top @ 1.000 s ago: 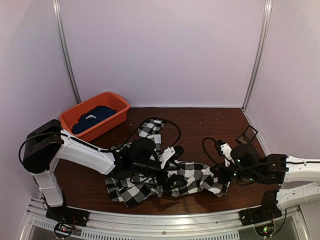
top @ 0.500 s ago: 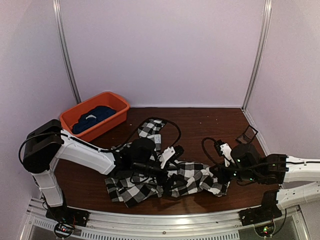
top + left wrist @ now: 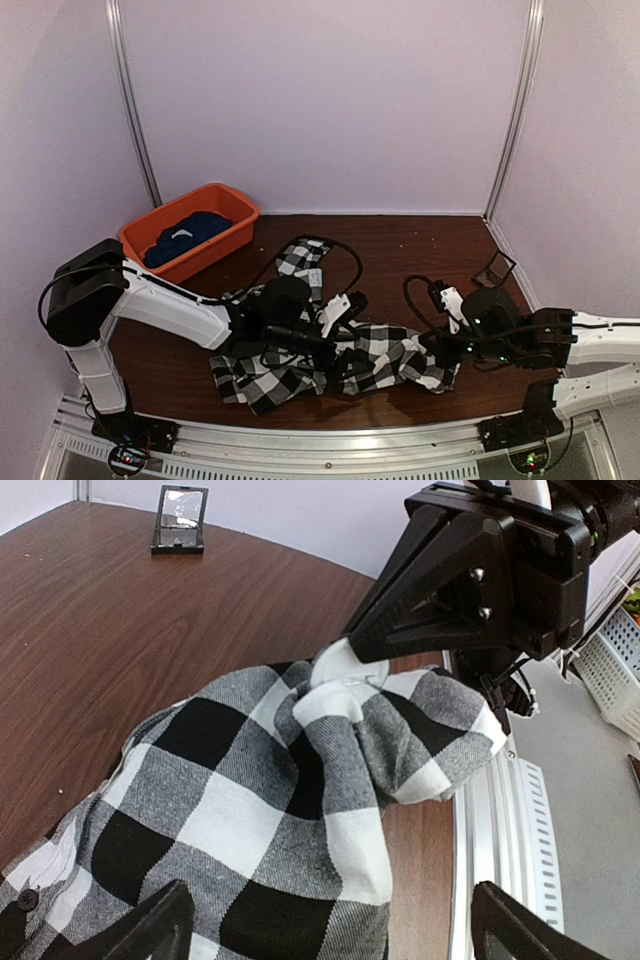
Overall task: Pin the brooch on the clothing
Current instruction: Place the clothing with brooches at the center of the board.
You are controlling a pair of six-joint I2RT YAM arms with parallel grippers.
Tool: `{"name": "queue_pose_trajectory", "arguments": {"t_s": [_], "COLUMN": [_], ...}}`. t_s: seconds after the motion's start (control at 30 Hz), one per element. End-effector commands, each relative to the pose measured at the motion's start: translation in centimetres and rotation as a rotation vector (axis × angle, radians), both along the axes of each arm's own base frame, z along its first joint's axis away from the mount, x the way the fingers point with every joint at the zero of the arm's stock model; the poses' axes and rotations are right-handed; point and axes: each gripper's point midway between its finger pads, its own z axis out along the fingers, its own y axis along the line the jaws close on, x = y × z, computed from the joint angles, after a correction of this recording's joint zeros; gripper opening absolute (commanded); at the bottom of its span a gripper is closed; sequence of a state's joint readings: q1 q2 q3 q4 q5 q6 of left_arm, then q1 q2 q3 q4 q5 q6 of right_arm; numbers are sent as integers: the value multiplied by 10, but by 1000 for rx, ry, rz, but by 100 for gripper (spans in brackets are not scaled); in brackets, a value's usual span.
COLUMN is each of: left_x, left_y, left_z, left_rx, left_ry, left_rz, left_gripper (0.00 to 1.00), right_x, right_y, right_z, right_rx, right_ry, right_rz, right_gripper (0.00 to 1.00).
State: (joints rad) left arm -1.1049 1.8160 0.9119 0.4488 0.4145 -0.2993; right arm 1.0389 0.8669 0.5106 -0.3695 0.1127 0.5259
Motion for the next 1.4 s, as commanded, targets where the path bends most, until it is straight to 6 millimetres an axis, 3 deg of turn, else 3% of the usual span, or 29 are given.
{"name": "queue_pose_trajectory", "arguments": {"t_s": [0.0,0.3,0.5,0.73,0.87,1.03,1.23,1.37], "left_x": [7,12,27,50,65,84,98,121], "left_y": [-2,-4,-3,17,33,58,80,104], "left_z": [0,5,8,-7,-14,-17,-17,-14], "left_rx": [-19,-3,13,61,97,112,135,150], "left_ry": [-3,-3,6,57,57,74,65,65], "left_rz": [16,32,85,184,270,374,460,562], "left_gripper": [98,98,98,98,97,98,98,98], "right_x": [-3,-3,-3,-5,-10,-21,-19,-16], "right_y": [0,2,-1,5,19,40,43,40], "right_z": [-4,1,-1,-13,-18,-9,10,24], "right_rx": [-5,-22,-46,-64,-25,64,99,152], "right_ry": [-2,-3,-7,8,34,31,-19,-47], "right_rz": [9,25,28,67,108,197,209,175], "right_gripper": [4,5,6,7,10,23,43,61]}}
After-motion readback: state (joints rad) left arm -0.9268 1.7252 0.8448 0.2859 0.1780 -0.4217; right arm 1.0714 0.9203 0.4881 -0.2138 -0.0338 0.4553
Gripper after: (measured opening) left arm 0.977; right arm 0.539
